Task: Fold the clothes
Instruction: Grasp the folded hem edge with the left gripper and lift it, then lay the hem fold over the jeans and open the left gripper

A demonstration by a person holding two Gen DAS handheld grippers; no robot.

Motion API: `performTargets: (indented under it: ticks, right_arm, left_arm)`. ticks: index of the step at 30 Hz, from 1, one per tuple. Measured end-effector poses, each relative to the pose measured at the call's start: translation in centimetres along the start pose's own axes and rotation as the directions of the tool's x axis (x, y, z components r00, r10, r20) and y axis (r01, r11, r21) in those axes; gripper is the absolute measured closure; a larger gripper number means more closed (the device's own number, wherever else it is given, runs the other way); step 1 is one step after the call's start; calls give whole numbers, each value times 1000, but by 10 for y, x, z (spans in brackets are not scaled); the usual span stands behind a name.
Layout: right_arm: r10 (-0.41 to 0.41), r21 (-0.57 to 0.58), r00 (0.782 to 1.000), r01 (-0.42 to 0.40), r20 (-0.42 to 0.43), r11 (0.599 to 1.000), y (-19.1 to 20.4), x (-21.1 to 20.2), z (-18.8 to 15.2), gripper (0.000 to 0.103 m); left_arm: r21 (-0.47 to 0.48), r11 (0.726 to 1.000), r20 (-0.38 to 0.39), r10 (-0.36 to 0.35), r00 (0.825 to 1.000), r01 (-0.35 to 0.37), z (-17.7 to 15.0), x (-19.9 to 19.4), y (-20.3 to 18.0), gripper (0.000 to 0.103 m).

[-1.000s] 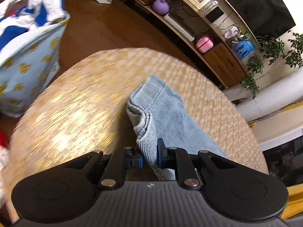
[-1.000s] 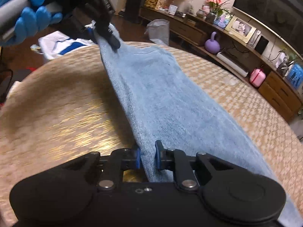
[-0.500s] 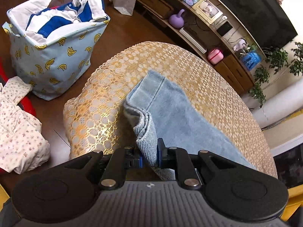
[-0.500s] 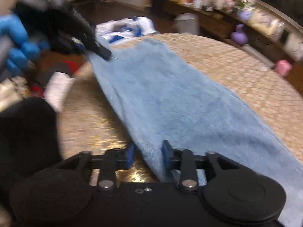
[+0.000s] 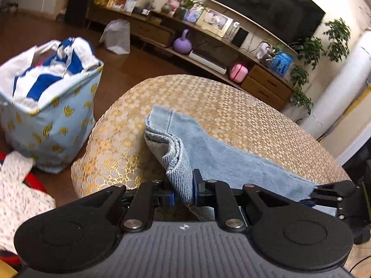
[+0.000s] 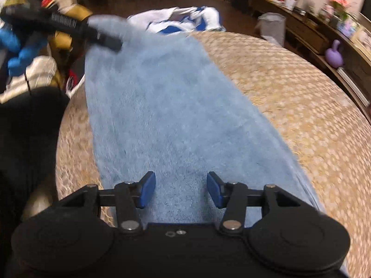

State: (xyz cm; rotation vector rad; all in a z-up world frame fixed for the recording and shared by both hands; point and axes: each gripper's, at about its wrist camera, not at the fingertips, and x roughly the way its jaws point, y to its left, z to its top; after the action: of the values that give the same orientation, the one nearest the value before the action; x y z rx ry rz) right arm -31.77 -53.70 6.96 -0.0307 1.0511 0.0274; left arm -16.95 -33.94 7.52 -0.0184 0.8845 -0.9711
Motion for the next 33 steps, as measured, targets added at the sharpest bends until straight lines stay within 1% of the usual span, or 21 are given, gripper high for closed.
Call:
performTargets:
  ticks: [3,5,9,11,13,15,17,19,22,25,28,31,33]
  right_arm:
    - [20,-11,1000,-20,-9,1000,-1,10,-2,0]
    - [35,1,999,-35,-1,999,-3,12,-3,0]
    - [31,24,999,-31,17,999,-3,5,-12,0]
    - [19,39,1000,-20,10,999,-4,-3,-22,0]
    - [8,53,1000,-8,3,999,-6,-12,-31,0]
    - [-3,90,1000,3,-7,996,-9,-28,-50,0]
    - [-17,130,1000,19,-16,991,-12,-46,-72,0]
    - [-43,185,999,45,-14,982,-14,-59,-93,0]
    - [-74,280,997,73,-8,957,-19,-75,-124,0]
    - [-96,345,995,87,7,935,-22,-91,-154,0]
    - [-112,406,994,101,4,908,-28,-100,-174,0]
    - [-116,447,993,86,39,890,-29,-106,-189,0]
    - [-111,452,992,73,57,889,-31,-107,-191,0]
  left_arm:
    - [52,999,26,-2,1000,1,1,-4,-10,90]
    - [84,996,52,-12,999,8,2,-7,-20,90]
    - [179,983,81,-64,995,49,10,-12,-49,90]
    - [261,963,101,-97,990,67,13,-14,-73,90]
    - [339,937,117,-127,985,80,12,-17,-100,90]
    - [400,908,113,-182,977,123,10,-18,-127,90]
    - [462,872,103,-236,966,163,4,-16,-157,90]
    - [511,833,76,-287,955,210,-7,-11,-186,90]
    - [564,772,-1,-354,935,293,-32,7,-231,90]
    - [589,725,-90,-381,920,358,-62,29,-265,90]
    - [613,681,-168,-383,908,401,-95,54,-288,90]
    - [618,662,-242,-353,904,424,-120,74,-295,90]
    - [627,650,-278,-328,903,429,-132,82,-294,90]
